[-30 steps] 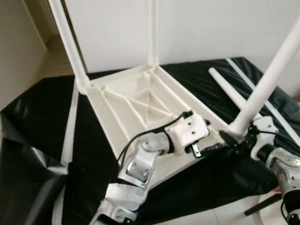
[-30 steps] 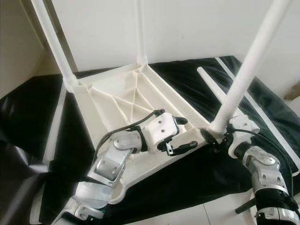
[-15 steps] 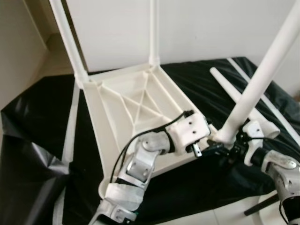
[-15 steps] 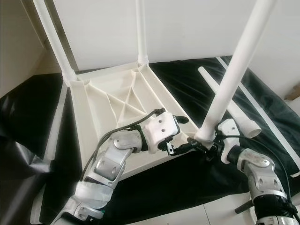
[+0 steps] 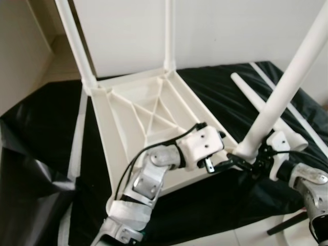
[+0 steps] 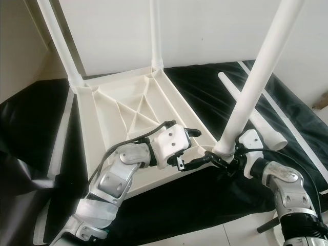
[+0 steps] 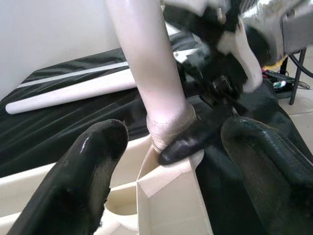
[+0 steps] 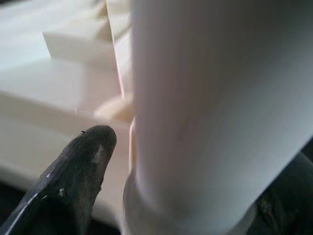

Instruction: Building children table

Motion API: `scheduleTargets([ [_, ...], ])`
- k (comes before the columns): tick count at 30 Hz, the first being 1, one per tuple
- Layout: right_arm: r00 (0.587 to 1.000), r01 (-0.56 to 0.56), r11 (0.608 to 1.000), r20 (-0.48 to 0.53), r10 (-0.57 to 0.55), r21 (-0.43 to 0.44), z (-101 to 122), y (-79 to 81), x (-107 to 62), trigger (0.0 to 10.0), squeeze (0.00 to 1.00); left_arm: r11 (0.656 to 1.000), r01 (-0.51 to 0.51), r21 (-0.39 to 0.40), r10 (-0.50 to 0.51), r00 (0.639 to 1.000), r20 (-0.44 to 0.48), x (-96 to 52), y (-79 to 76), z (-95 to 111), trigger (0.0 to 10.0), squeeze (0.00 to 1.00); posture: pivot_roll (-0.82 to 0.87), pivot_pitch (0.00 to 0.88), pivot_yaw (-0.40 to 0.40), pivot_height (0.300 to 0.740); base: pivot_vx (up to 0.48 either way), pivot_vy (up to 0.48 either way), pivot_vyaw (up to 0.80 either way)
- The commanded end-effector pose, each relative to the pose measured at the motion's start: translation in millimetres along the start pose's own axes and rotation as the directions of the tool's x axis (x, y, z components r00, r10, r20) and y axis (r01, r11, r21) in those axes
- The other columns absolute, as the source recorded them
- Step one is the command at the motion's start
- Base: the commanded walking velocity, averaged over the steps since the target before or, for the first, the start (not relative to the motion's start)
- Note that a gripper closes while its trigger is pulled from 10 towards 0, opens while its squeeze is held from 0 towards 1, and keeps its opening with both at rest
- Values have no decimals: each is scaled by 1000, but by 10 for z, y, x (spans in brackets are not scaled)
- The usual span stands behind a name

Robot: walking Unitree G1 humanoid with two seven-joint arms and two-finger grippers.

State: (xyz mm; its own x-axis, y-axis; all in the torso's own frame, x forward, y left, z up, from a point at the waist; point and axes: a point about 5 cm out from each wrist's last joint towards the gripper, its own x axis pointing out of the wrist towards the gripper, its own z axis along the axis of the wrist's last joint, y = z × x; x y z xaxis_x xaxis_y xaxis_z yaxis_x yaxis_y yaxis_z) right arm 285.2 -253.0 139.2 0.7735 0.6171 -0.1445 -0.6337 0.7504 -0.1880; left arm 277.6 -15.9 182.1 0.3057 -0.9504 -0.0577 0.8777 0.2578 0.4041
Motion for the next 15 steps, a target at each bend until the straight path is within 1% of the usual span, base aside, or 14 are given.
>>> scheduleTargets([
  [1,999,-10,1000,32,10,1,59,8,28,10000,0,998,-59,14,59,998,-14,14,32,-16,10000,0,-85,7,3,740,0,0,0],
  [6,998,-10,1000,58,10,5,98,15,61,10000,0,998,-67,5,68,997,-22,22,31,-26,10000,0,-82,4,3,740,0,0,0],
  [8,997,-12,1000,79,12,-1,166,-17,87,10000,0,999,-24,-24,22,999,-46,32,-47,-72,10000,0,-79,0,3,740,0,0,0],
  [11,996,-14,1000,83,14,-4,186,-29,94,10000,0,999,-4,-36,2,998,-55,34,-82,-94,10000,0,-79,0,3,740,0,0,0],
  [13,996,-20,1000,83,21,-10,203,-45,108,10000,0,998,29,-52,-33,996,-83,38,-148,-146,10000,0,-75,0,2,740,0,0,0],
  [15,996,-20,1000,83,21,-10,204,-51,114,10000,0,998,34,-54,-38,995,-89,40,-163,-158,10000,0,-73,0,0,740,0,0,0],
])
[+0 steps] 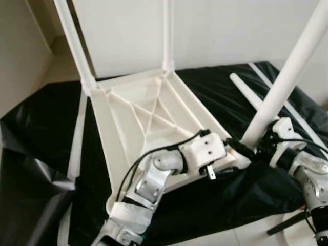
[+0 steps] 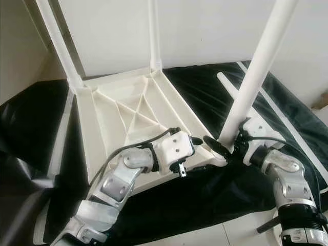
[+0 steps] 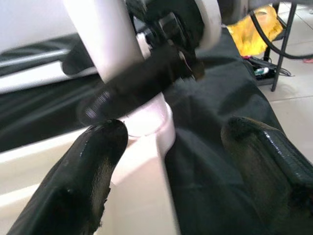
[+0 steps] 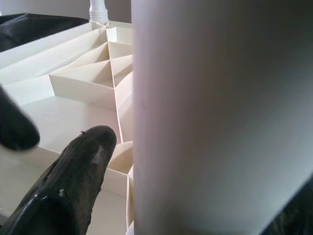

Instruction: Building children table

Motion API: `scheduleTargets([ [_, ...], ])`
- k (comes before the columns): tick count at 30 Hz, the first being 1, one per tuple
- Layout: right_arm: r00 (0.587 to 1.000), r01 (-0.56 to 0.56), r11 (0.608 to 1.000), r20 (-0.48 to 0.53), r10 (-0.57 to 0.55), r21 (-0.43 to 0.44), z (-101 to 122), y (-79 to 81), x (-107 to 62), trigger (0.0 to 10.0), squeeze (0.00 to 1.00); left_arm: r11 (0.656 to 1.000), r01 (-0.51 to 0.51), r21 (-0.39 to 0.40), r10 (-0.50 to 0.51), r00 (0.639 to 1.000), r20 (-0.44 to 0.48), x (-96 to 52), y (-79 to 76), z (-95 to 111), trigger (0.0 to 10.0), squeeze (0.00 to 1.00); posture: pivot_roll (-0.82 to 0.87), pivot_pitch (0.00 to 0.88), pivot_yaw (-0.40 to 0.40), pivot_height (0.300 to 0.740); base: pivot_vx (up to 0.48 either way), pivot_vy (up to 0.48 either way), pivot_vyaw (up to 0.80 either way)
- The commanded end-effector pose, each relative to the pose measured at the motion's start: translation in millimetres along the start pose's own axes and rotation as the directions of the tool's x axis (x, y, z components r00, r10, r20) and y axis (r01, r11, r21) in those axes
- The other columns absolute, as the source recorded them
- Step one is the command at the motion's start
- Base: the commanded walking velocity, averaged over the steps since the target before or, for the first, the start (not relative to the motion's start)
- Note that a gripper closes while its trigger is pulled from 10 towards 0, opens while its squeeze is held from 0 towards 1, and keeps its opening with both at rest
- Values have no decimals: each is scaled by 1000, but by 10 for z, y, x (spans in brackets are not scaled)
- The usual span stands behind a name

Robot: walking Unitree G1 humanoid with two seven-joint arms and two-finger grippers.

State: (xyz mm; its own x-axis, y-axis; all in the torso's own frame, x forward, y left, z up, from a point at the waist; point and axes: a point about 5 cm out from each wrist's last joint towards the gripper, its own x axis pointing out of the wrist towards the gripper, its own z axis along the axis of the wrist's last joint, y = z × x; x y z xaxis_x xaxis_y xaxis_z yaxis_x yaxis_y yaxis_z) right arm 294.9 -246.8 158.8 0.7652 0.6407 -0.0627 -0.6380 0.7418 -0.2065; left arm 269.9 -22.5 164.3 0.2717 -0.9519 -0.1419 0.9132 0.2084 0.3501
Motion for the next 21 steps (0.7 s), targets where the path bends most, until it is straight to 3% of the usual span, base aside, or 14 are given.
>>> scheduleTargets([
  [1,1000,-16,1000,-5,16,14,-8,2,43,10000,0,1000,-26,-5,26,999,-28,1,-9,-40,10000,0,-72,0,-2,740,0,0,0],
  [4,1000,-17,1000,-8,18,17,-13,5,52,10000,0,1000,-27,-7,27,999,-28,6,-8,-38,10000,0,-72,0,-2,740,0,0,0],
  [5,1000,-20,1000,-13,21,19,-28,15,59,7569,0,999,-33,-9,32,999,-27,12,2,-30,10000,0,-68,0,-6,740,0,0,0],
  [6,1000,-20,1000,-13,21,19,-28,15,59,7569,0,999,-33,-9,32,999,-27,12,2,-30,10000,0,-68,0,-6,740,0,0,0],
  [7,1000,-23,1000,-17,23,20,-44,26,63,4667,0,999,-40,-10,40,999,-25,16,15,-21,10000,0,-67,0,-7,740,0,0,0],
  [9,1000,-23,1000,-17,23,20,-44,26,63,4667,0,999,-40,-10,40,999,-25,16,15,-21,10000,0,-67,0,-7,740,0,0,0],
  [10,999,-27,999,-23,27,21,-61,35,63,2745,0,999,-46,-11,46,999,-24,15,24,-16,10000,0,-65,0,-8,740,0,0,0],
  [11,999,-27,999,-23,27,21,-61,35,63,2745,0,999,-46,-11,46,999,-24,15,24,-16,10000,0,-65,0,-8,740,0,0,0],
  [12,999,-27,999,-31,28,25,-81,41,58,0,0,999,-51,-12,51,998,-24,10,29,-14,10000,0,-62,0,-8,740,0,0,0],
  [19,998,-3,997,-61,7,74,-175,53,25,0,0,998,-69,-9,69,997,-30,-30,57,-11,10000,0,-60,0,-7,740,0,0,0],
  [20,998,5,996,-67,0,88,-203,69,17,2471,0,997,-75,-8,74,997,-31,-43,71,-12,10000,0,-60,0,-5,740,0,0,0],
  [21,998,5,996,-67,0,88,-203,69,17,2471,0,997,-75,-8,74,997,-31,-43,71,-12,10000,0,-60,0,-5,740,0,0,0],
])
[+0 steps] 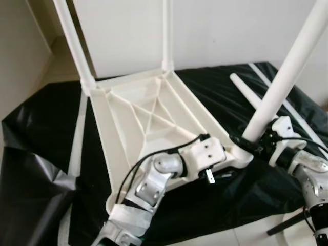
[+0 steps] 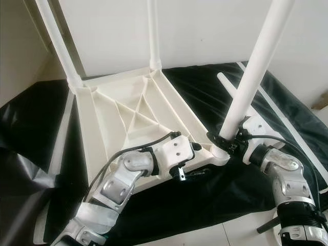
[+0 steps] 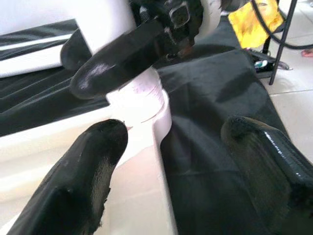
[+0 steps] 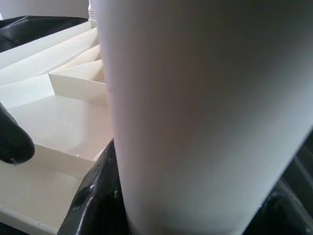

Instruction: Building children table

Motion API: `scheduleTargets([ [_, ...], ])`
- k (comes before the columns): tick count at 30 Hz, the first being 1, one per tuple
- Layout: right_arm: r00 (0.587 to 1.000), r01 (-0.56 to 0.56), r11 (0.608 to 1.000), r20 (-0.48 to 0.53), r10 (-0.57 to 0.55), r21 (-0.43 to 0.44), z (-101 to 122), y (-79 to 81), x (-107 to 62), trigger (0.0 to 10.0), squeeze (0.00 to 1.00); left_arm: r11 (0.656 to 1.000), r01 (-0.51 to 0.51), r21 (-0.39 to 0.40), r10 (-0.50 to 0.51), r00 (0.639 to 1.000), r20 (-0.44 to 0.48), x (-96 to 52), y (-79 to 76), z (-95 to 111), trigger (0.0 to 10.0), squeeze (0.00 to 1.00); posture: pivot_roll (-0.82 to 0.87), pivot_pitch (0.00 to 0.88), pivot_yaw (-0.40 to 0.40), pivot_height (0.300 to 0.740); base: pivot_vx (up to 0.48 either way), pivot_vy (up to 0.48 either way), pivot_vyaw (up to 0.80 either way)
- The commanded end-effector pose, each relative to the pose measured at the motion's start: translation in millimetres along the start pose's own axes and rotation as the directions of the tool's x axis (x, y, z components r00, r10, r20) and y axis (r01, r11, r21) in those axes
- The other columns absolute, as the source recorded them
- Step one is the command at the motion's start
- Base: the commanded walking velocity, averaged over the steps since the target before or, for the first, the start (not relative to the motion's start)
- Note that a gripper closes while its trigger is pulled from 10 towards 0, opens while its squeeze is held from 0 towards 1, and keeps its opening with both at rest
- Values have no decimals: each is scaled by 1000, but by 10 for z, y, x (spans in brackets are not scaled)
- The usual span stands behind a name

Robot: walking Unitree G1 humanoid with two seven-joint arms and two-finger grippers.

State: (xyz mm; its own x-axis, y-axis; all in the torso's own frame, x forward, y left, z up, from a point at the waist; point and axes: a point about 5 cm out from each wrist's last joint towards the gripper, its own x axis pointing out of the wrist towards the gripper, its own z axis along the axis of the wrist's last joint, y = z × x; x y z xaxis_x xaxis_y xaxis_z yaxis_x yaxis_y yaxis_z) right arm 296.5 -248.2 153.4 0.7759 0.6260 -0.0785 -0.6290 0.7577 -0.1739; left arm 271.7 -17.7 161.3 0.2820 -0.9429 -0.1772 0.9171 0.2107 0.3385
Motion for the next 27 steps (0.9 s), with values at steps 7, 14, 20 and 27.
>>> scheduleTargets([
  [7,996,69,993,-61,-63,101,-214,115,29,10000,0,996,-86,4,86,996,6,-28,85,34,10000,0,-67,0,0,740,0,0,0],
  [14,988,146,983,-63,-140,107,-228,151,78,10000,0,996,-89,3,88,996,9,-28,86,37,10000,0,-71,0,-3,740,0,0,0],
  [20,948,308,947,-115,-297,94,-289,153,135,10000,0,995,-98,0,98,995,10,-34,105,37,10000,0,-70,0,-12,740,0,0,0],
  [27,867,496,858,-136,-480,133,-306,273,218,10000,0,993,-114,-2,114,993,12,-55,138,39,10000,0,-66,0,-20,740,0,0,0],
])
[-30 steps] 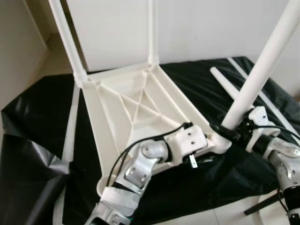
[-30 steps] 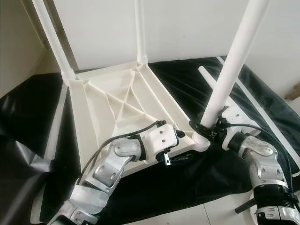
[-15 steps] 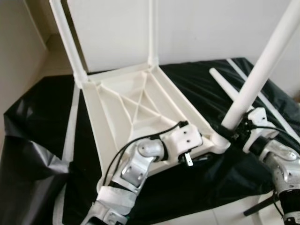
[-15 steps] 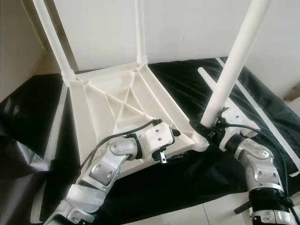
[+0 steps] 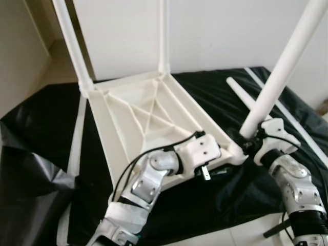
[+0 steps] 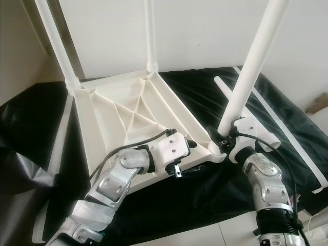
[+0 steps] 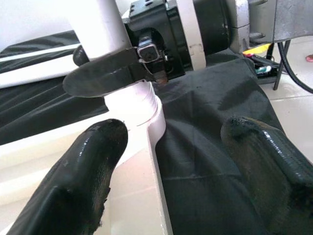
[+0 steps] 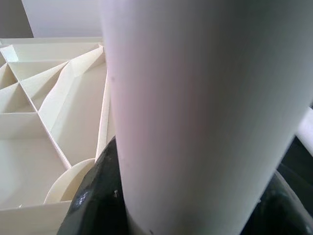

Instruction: Building children table

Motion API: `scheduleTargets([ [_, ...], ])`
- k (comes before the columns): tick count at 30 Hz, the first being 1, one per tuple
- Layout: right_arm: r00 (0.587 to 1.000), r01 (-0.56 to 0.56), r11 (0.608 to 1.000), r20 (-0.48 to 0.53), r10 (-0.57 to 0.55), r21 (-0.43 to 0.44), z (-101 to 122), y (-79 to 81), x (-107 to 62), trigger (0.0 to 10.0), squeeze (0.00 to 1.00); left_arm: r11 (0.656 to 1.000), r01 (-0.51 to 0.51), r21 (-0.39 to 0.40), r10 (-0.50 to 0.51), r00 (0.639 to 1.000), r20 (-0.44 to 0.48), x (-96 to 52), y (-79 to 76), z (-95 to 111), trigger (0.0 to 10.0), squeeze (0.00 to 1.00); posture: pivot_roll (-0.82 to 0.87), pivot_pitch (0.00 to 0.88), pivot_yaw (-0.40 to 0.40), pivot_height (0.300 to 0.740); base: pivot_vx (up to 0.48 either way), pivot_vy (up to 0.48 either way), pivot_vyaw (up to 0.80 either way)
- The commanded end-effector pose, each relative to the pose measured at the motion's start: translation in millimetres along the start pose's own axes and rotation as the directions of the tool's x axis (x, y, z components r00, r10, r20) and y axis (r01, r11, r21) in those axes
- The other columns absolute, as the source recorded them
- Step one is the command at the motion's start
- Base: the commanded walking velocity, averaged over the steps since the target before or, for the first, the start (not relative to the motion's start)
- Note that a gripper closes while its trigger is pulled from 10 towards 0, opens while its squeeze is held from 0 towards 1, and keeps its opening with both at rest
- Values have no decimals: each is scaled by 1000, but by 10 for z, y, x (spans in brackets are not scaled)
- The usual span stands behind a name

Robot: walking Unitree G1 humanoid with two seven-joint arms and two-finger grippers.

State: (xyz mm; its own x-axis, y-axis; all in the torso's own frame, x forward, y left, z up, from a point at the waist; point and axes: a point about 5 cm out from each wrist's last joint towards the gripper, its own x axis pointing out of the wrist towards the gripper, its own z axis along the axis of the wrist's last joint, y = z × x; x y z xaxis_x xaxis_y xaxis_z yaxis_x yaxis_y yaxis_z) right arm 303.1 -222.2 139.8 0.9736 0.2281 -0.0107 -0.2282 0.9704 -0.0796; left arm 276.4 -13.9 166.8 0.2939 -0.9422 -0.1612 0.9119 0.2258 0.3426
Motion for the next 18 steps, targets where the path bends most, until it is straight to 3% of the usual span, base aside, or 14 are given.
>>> scheduleTargets([
  [1,991,68,997,-113,-65,23,-226,56,-43,10000,0,995,-98,-3,98,995,0,-22,69,11,10000,0,-66,0,-20,740,0,0,0],
  [2,983,152,986,-110,-145,63,-239,129,-56,10000,0,995,-104,-3,104,995,0,-31,84,14,10000,0,-63,0,-22,740,0,0,0],
  [4,972,217,972,-112,-207,87,-255,187,-76,10000,0,994,-109,-3,109,994,1,-40,94,16,10000,0,-64,0,-21,740,0,0,0],
  [7,906,418,899,-129,-402,134,-312,335,-162,10000,0,993,-118,-5,118,993,3,-55,118,21,10000,0,-70,0,-19,740,0,0,0],
  [8,906,418,899,-129,-402,134,-312,335,-162,10000,0,993,-118,-5,118,993,3,-55,118,21,10000,0,-70,0,-19,740,0,0,0],
  [9,878,476,869,-135,-460,137,-317,353,-190,10000,0,993,-119,-6,119,993,3,-58,120,20,10000,0,-72,0,-18,740,0,0,0],
  [10,815,578,804,-147,-560,138,-310,369,-234,10000,0,993,-117,-6,117,993,3,-60,125,18,10000,0,-75,0,-17,740,0,0,0],
  [11,815,578,804,-147,-560,138,-310,369,-234,10000,0,993,-117,-6,117,993,3,-60,125,18,10000,0,-75,0,-17,740,0,0,0],
  [12,778,628,765,-151,-610,141,-297,371,-253,10000,0,993,-116,-5,116,993,3,-59,128,17,10000,0,-75,0,-17,740,0,0,0],
  [13,778,628,765,-151,-610,141,-297,371,-253,10000,0,993,-116,-5,116,993,3,-59,128,17,10000,0,-75,0,-17,740,0,0,0],
  [14,752,659,738,-154,-641,144,-288,373,-266,10000,0,993,-115,-5,115,993,3,-58,131,17,10000,0,-75,0,-17,740,0,0,0],
  [18,764,645,744,-161,-625,173,-242,455,-242,10000,0,993,-119,-1,119,993,7,-56,157,27,10000,0,-76,0,-14,740,0,0,0],
])
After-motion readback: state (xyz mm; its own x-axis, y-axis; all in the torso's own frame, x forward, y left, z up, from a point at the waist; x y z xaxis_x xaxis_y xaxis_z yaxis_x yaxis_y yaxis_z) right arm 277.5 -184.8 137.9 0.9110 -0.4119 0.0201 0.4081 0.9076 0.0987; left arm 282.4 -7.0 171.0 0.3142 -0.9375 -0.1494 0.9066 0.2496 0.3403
